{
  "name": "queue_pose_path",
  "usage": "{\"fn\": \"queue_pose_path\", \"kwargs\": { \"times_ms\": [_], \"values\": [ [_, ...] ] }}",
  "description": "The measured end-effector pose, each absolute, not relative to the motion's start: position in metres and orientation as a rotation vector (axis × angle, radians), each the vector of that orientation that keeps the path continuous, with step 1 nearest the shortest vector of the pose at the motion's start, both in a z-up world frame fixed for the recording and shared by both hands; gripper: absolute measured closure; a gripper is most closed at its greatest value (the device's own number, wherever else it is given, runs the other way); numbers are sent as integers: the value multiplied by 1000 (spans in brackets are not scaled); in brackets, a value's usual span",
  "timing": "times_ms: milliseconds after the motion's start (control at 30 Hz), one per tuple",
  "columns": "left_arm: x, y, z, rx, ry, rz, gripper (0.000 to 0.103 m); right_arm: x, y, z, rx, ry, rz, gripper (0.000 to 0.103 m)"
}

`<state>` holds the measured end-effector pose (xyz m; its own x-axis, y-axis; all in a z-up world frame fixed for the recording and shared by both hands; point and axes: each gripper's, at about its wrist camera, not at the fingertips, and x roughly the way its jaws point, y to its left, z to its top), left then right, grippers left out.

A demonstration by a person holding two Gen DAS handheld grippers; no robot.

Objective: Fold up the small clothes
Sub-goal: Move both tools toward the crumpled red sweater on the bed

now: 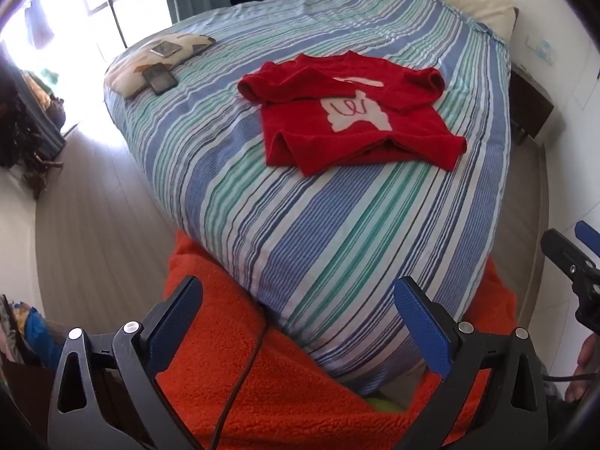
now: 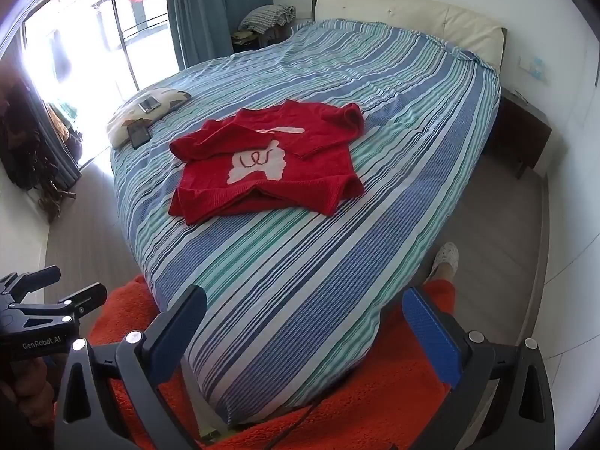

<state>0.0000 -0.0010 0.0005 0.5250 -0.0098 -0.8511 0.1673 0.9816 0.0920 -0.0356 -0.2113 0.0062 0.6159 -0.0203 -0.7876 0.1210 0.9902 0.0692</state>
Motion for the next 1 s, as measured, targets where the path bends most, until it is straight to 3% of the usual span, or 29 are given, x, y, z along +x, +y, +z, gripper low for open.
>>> {"fn": "queue_pose_path", "kwargs": {
  "times_ms": [133,300,567,1000],
  "values": [
    [-11,-11,0,160,964,-187,1,-34,-209,5,119,896,-70,0],
    [-11,-7,-15,125,1125,-285,1,-39,-203,11,101,882,-58,0],
    [7,23,35,20,855,-205,1,-38,-203,12,107,879,-70,0],
    [29,0,21,169,886,-109,1,-35,-215,10,148,869,-94,0]
  ]
}}
